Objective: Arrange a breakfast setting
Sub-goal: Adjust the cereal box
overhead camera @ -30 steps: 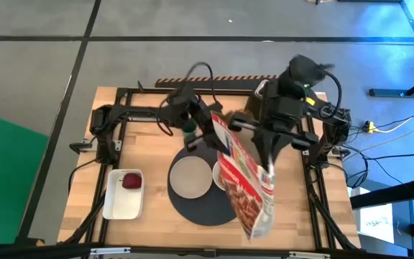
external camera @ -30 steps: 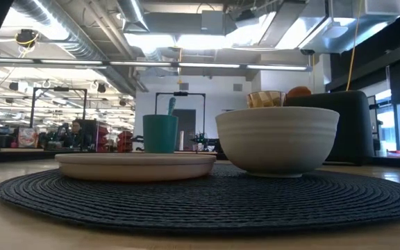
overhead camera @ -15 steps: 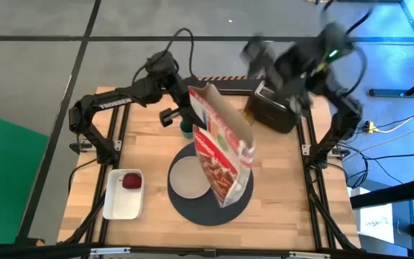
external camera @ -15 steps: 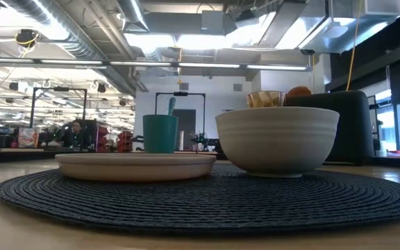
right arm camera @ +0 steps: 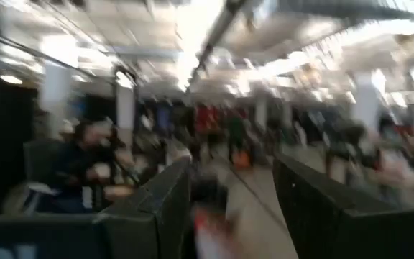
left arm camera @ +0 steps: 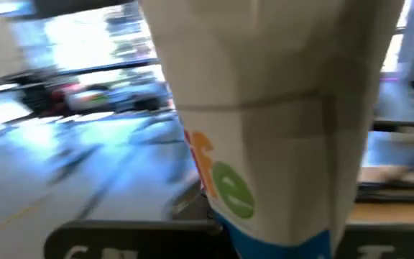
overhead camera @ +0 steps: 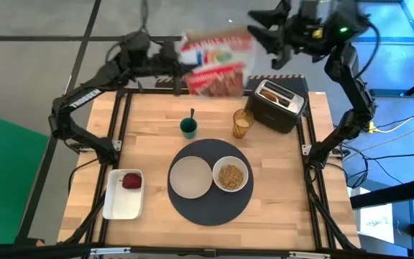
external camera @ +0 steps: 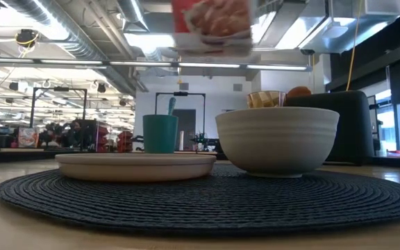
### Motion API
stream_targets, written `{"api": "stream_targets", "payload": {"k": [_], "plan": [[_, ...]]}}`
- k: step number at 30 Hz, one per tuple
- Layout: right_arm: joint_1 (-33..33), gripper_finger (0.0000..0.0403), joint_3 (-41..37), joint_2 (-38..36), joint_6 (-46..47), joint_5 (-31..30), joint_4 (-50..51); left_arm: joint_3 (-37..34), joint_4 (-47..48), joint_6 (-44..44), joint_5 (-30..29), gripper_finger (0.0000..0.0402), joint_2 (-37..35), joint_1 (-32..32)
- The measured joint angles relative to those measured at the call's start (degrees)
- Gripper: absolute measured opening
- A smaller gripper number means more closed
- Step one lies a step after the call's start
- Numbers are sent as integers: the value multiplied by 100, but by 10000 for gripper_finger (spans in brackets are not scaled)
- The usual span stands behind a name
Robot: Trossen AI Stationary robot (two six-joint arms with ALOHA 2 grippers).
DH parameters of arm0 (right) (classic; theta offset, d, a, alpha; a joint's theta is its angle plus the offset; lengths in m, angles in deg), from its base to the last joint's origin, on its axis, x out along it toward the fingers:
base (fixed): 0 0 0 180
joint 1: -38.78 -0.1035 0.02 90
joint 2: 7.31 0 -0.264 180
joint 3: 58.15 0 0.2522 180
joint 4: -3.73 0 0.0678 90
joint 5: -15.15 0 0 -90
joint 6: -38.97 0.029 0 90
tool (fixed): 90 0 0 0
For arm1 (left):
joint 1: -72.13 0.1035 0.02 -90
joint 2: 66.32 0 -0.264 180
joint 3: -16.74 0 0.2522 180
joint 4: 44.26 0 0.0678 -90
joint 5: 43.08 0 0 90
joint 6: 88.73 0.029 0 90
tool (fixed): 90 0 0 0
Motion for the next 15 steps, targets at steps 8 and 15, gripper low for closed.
{"api": "stream_targets", "payload": {"k": [8,15], "plan": [[67,185,-2,147,-537,-797,931,-1338,-10,-593,-703,3,-726,1389],[301,185,-15,192,-935,-769,2009,-3377,-751,-1100,-1677,2,-1722,1661]]}}
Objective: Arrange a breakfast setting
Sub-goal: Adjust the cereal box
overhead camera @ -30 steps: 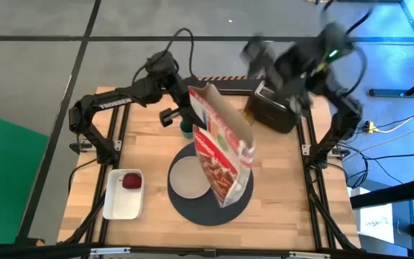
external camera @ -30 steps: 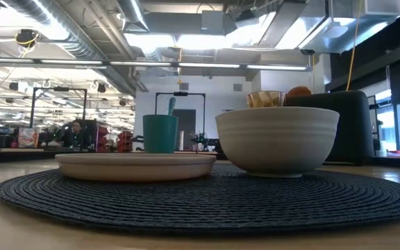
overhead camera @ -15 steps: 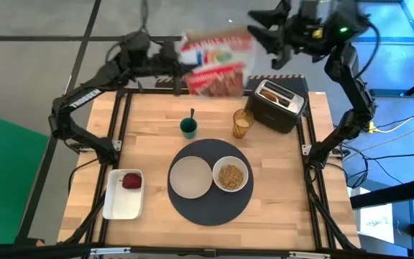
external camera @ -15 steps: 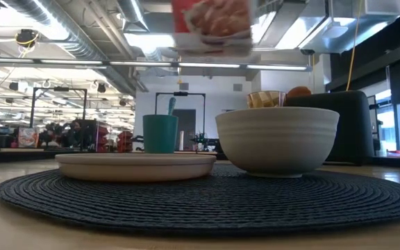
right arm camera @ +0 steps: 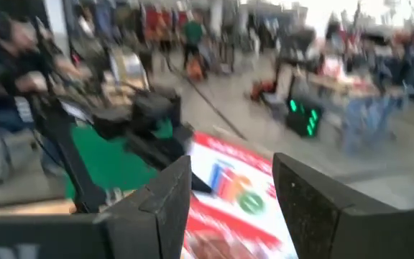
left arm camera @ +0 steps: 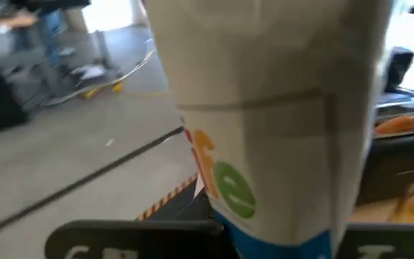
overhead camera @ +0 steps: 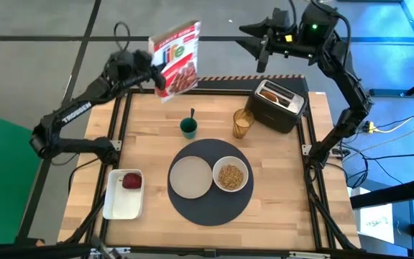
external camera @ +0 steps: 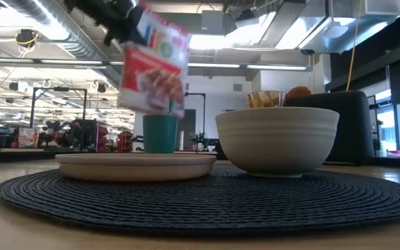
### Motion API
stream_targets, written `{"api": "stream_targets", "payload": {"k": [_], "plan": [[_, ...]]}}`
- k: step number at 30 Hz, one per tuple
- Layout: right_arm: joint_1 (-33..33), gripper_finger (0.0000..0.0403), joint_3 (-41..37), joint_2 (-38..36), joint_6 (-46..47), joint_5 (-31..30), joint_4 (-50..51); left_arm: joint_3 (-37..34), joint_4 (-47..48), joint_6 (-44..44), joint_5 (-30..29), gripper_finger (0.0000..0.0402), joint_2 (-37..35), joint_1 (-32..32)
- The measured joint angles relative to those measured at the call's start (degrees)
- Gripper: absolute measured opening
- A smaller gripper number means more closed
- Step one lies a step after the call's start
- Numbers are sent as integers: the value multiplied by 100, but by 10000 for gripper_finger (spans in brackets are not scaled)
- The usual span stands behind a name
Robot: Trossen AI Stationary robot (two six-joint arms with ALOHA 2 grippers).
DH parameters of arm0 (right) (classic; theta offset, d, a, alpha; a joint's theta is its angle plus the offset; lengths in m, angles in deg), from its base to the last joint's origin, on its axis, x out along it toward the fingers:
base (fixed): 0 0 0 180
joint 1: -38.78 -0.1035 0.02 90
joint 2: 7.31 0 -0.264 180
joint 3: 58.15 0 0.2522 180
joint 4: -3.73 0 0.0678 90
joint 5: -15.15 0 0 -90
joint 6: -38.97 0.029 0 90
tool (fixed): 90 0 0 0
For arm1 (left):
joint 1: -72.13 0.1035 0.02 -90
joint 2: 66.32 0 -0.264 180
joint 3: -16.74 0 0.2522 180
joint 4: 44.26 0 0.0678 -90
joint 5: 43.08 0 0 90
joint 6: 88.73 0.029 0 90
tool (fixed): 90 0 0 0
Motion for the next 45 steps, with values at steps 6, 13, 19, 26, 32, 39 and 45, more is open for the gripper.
{"api": "stream_targets", "payload": {"k": [6,13,19,26,32,39,45], "plan": [[385,185,-2,25,-250,-25,888,-1664,-136,-504,-550,2,-1093,-24],[578,185,-4,78,-269,-19,1343,-2973,-167,-625,-1133,1,-2502,-377],[568,185,-4,78,-50,4,1142,-3866,-115,-428,-1311,4,-3572,-408],[566,185,-4,78,245,14,860,-4214,-34,418,-1282,7,-4200,-412],[468,185,-4,121,529,2,988,-4148,3,1398,-1320,8,-4285,-409],[101,185,-2,363,516,-157,868,-4227,347,951,-1350,9,-4224,-402],[-146,185,-4,607,533,-185,878,-4260,376,864,-1392,41,-4222,-403]]}}
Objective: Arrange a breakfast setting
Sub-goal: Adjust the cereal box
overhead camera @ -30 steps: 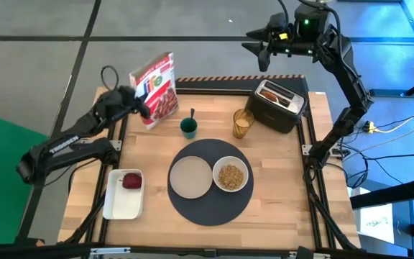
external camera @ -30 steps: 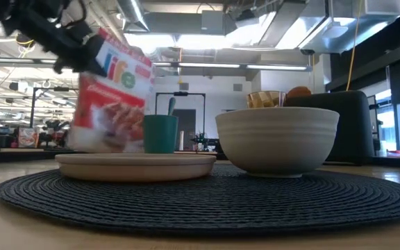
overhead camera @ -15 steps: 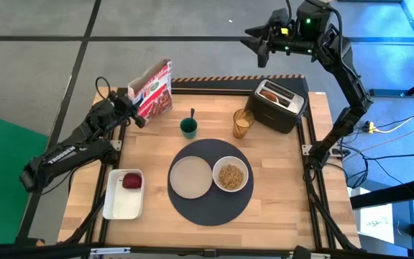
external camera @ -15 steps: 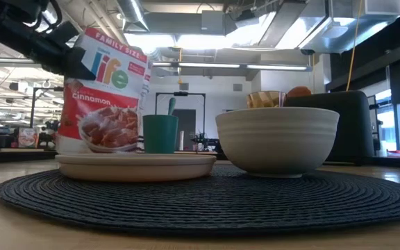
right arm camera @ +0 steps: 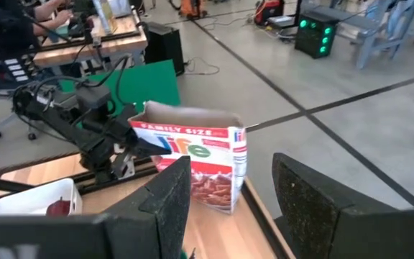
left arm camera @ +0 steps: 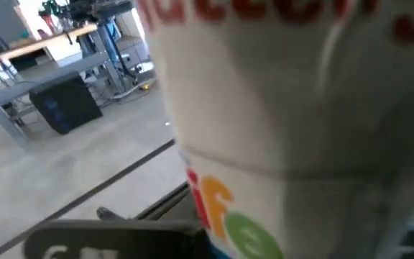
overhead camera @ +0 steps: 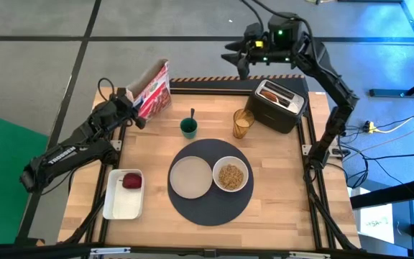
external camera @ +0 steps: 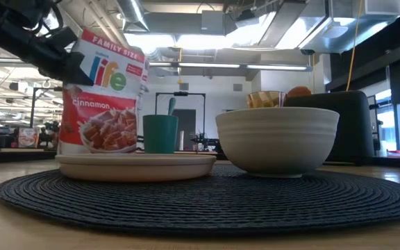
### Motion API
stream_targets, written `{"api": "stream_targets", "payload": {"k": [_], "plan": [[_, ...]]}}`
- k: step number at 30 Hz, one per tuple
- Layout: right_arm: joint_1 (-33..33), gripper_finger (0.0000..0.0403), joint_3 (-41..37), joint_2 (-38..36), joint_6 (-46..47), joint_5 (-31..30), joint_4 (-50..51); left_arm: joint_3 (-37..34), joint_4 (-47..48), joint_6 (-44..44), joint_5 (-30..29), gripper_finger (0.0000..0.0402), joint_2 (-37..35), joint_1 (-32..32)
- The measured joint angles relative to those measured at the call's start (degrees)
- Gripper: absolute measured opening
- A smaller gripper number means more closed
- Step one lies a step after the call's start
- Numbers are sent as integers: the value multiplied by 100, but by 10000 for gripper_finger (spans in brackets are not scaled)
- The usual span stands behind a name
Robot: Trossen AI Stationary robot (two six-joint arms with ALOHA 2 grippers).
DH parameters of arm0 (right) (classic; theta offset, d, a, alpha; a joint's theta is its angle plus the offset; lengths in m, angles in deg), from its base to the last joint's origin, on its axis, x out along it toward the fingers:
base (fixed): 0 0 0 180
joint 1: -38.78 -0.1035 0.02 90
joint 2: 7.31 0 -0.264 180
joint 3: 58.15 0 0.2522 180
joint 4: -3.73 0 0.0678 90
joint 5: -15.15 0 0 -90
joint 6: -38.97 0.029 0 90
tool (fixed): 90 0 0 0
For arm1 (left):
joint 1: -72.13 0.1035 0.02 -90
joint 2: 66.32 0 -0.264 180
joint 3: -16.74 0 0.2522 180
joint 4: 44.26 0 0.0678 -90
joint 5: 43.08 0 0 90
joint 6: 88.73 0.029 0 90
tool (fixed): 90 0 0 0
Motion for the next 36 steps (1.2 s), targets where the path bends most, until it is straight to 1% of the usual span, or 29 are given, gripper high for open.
{"api": "stream_targets", "payload": {"k": [4,12,15,18,27,33,36], "plan": [[-125,185,0,50,4,-16,0,20,102,-394,-278,84,-31,2],[-125,185,0,50,170,-16,-107,388,80,-399,-401,189,-42,0],[-125,185,0,50,168,-16,-136,583,57,-345,-411,222,-42,2],[-125,185,0,50,168,-16,-134,746,63,-248,-408,248,-42,1],[-110,185,0,50,156,-14,-130,1469,52,-246,-192,294,-42,0],[-110,185,0,48,106,-12,-129,1915,51,-219,-178,313,-42,0],[-110,185,0,46,100,-12,-131,2093,52,-145,15,317,-42,0]]}}
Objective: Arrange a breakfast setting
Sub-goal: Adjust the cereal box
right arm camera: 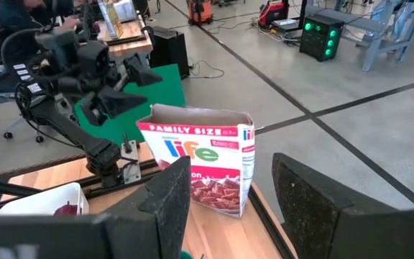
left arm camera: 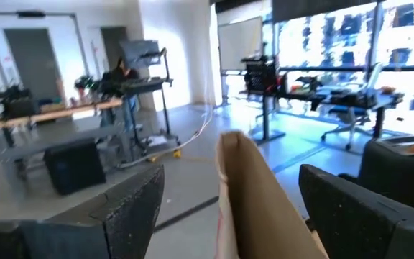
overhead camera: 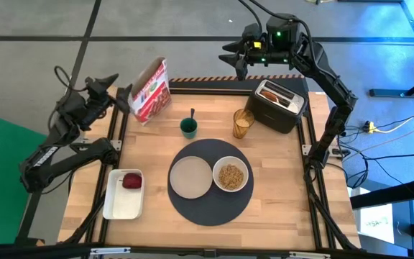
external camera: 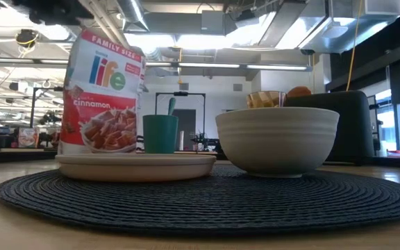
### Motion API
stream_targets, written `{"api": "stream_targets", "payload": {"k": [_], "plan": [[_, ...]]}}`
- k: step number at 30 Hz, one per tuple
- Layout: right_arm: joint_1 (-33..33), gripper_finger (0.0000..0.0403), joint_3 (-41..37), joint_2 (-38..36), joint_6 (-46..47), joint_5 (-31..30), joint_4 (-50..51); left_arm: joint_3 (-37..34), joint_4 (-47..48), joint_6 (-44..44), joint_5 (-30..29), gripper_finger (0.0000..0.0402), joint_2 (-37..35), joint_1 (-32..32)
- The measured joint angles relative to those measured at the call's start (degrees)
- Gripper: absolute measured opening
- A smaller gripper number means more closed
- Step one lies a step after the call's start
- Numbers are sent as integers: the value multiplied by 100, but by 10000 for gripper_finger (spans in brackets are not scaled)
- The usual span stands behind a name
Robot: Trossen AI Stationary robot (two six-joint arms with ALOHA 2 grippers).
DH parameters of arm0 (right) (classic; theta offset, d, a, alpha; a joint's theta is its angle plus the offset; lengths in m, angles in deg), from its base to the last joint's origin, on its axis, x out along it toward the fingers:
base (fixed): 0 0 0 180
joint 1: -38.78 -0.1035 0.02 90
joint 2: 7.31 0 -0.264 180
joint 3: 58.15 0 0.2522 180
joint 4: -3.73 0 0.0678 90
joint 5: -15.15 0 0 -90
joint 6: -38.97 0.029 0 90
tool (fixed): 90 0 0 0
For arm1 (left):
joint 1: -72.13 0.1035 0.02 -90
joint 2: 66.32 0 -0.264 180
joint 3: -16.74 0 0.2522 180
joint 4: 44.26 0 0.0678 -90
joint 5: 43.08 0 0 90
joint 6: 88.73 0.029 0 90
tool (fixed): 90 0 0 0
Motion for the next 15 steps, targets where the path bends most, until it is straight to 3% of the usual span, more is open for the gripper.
{"api": "stream_targets", "payload": {"k": [15], "plan": [[0,185,0,0,-2,0,-16,239,24,35,575,318,0,-2]]}}
